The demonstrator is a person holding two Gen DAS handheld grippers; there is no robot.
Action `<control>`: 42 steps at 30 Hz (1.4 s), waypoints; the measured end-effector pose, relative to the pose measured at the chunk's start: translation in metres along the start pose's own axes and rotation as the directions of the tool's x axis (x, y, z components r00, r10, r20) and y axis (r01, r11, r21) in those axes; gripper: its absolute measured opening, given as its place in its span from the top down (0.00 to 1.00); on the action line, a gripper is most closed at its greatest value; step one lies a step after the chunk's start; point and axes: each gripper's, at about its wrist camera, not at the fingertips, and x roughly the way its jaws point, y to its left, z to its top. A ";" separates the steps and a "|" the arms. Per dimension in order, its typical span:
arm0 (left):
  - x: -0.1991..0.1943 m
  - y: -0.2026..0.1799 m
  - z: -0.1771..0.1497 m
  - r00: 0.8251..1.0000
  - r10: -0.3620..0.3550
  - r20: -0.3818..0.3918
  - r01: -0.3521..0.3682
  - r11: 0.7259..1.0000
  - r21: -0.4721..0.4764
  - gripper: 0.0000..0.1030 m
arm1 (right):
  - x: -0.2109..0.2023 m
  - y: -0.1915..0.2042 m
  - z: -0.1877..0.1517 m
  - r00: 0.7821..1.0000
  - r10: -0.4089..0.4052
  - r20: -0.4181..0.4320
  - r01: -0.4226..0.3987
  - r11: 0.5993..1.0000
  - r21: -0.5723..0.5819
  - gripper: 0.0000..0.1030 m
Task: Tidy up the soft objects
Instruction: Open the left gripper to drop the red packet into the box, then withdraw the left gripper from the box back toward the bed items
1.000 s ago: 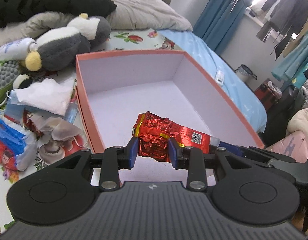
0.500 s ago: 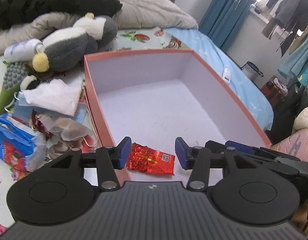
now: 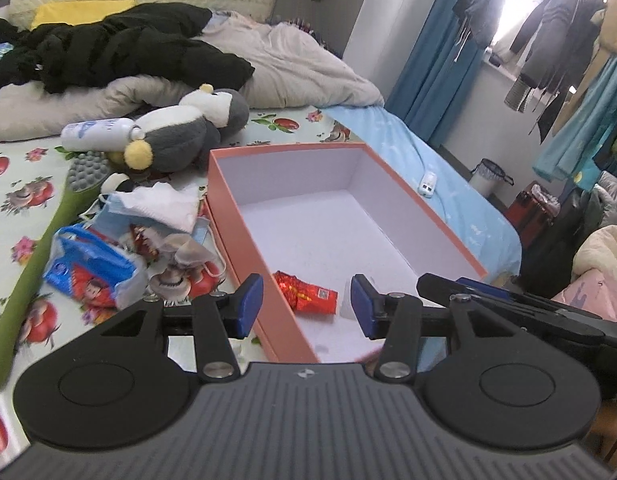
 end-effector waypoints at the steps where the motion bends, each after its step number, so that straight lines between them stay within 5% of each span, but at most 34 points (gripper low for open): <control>1: -0.010 0.000 -0.005 1.000 -0.001 0.007 0.001 1.000 -0.001 0.47 | -0.007 0.005 -0.002 1.000 0.006 0.007 -0.006 1.000 -0.005 0.49; 19: -0.119 0.016 -0.077 0.995 0.027 0.100 -0.024 0.999 -0.036 0.47 | -0.079 0.051 -0.046 0.997 0.068 0.040 -0.065 0.995 -0.076 0.49; 42: -0.156 0.070 -0.117 0.982 0.125 0.139 -0.104 0.984 -0.147 0.47 | -0.076 0.104 -0.083 0.990 0.138 0.005 -0.134 0.969 -0.208 0.49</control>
